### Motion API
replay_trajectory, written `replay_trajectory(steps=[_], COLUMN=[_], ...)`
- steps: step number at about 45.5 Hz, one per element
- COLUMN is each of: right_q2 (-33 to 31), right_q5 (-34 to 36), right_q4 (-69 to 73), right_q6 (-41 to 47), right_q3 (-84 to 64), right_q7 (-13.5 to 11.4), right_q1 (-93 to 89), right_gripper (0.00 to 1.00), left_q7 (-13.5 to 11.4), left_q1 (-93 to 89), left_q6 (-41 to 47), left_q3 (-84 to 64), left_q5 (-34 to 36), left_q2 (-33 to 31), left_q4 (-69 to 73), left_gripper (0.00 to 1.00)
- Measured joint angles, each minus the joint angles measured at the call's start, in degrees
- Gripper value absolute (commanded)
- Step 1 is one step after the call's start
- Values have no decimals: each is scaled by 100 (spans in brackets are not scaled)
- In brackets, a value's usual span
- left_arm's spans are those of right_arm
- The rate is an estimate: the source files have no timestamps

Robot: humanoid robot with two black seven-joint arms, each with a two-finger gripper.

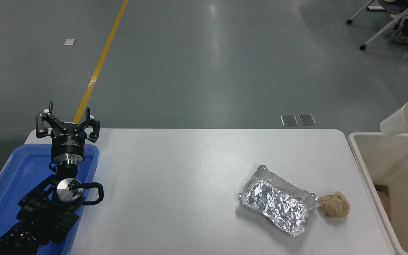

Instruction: Pick up paper cup place in dustbin

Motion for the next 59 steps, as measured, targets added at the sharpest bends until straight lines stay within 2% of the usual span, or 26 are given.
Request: replay_trajectory(steps=[7, 21, 31, 32, 33, 35, 36, 50, 57, 59], right_q2=[419, 1082, 1280, 1290, 1301, 1318, 1322, 1309, 1002, 735], right_q5=[73, 249, 533, 551, 568, 614, 637, 1072, 1164, 1173], right_q4=[-854, -1448, -1531, -1533, -1532, -1529, -1525, -1196, -582, -177], right_q6=[-564, -1641, -1895, -1907, -1914, -1940, -1951, -2099, -2127, -2132], right_q3=[588, 1032, 1117, 1121, 1124, 1134, 1138, 1246, 1274, 1272], right_q7=[-141, -945, -1212, -1226, -1236, -1257, -1266, -1316, -1322, -1323], right_q1=[-1096, -2512, -2886, -2905, -2922, -2955, -2966, -2967, -2633, -2414], right_gripper=[0, 0, 0, 6, 31, 90, 100, 100, 100, 100], left_q7=[-1, -9, -9, -9, -9, -9, -9, -9, -9, -9], left_q1=[0, 0, 0, 0, 0, 0, 0, 0, 0, 0], left_q6=[0, 0, 0, 0, 0, 0, 0, 0, 0, 0], left_q3=[0, 0, 0, 0, 0, 0, 0, 0, 0, 0], left_q5=[-3, -4, -5, -5, -4, -5, -5, -4, -3, -5], left_q2=[0, 0, 0, 0, 0, 0, 0, 0, 0, 1], left_q4=[0, 0, 0, 1, 1, 2, 2, 5, 4, 4], left_gripper=[99, 99, 99, 99, 99, 99, 99, 99, 99, 99])
